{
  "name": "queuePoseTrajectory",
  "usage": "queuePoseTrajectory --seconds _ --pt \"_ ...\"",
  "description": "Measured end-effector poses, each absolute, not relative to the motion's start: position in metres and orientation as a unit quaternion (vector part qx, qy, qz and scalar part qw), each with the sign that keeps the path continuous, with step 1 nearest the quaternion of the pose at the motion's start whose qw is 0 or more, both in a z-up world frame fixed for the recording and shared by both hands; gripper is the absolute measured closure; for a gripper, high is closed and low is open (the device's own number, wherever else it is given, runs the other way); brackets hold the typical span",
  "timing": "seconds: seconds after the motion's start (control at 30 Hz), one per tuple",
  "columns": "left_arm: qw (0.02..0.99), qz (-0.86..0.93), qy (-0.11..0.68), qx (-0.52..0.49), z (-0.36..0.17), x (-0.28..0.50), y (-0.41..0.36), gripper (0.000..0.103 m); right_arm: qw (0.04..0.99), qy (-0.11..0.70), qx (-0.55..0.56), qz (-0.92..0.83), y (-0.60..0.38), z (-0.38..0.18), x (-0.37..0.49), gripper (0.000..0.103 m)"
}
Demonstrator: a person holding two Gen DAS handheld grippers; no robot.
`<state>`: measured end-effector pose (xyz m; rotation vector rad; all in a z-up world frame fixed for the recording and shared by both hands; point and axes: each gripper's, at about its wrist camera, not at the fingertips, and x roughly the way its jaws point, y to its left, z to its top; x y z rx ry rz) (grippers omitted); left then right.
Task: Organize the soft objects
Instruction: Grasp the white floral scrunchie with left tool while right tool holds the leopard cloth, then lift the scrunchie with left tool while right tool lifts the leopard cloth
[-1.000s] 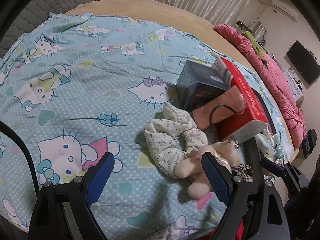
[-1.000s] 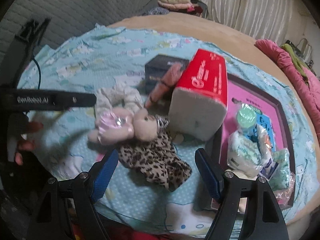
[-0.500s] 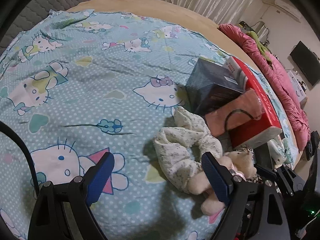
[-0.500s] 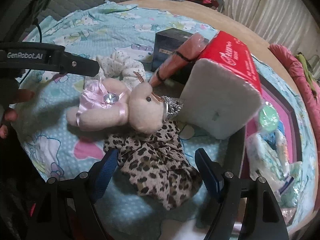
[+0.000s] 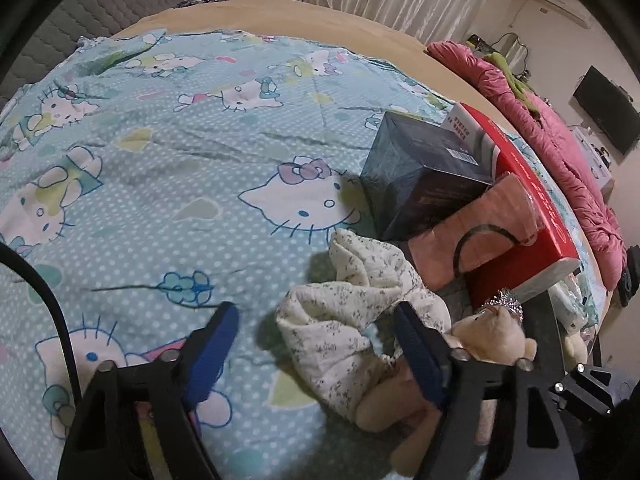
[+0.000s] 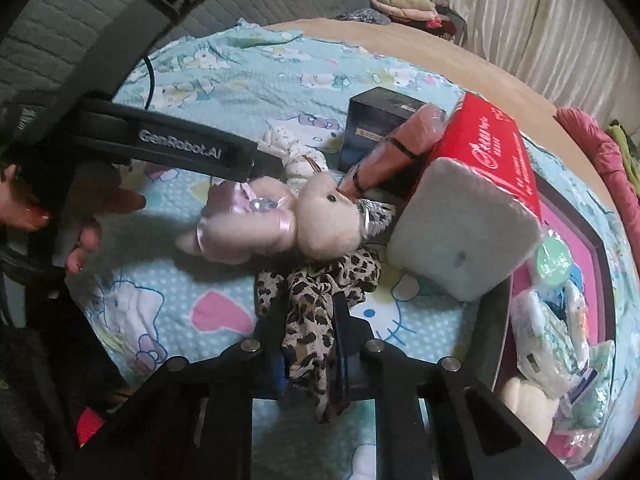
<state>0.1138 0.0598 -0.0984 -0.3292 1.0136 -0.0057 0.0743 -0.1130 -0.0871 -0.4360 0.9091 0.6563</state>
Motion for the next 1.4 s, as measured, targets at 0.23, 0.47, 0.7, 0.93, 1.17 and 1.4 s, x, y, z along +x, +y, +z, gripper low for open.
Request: queuePoseTrajectory --seconds 0.23,0.47,0.7,0.93,1.17,1.4 --pt "0.854 -0.021 0.482 -0.192 -0.101 0.117 0.066 0.071 0.83 0.435 -0.182 0.297 -0.124 -0.083 0.075 0.086" --pt "0.854 -0.029 0.482 -0.192 -0.099 0.114 0.061 0.092 0.835 0.436 -0.177 0.286 -0.127 -0.079 0.074 0.086" --pt "0.868 -0.023 0.464 -0.177 -0.081 0.102 0.053 0.092 0.844 0.423 -0.171 0.282 -0.134 -0.066 0.065 0.086" --pt "0.873 -0.013 0.459 -0.165 -0.067 0.086 0.05 0.092 0.851 0.413 -0.162 0.282 -0.139 -0.054 0.057 0.086" --pt "0.877 -0.001 0.455 -0.153 -0.055 0.077 0.046 0.092 0.858 0.402 -0.15 0.283 -0.149 -0.04 0.052 0.086" --pt "0.88 0.004 0.454 -0.139 -0.044 0.067 0.039 0.092 0.865 0.393 -0.131 0.282 -0.159 -0.029 0.05 0.086"
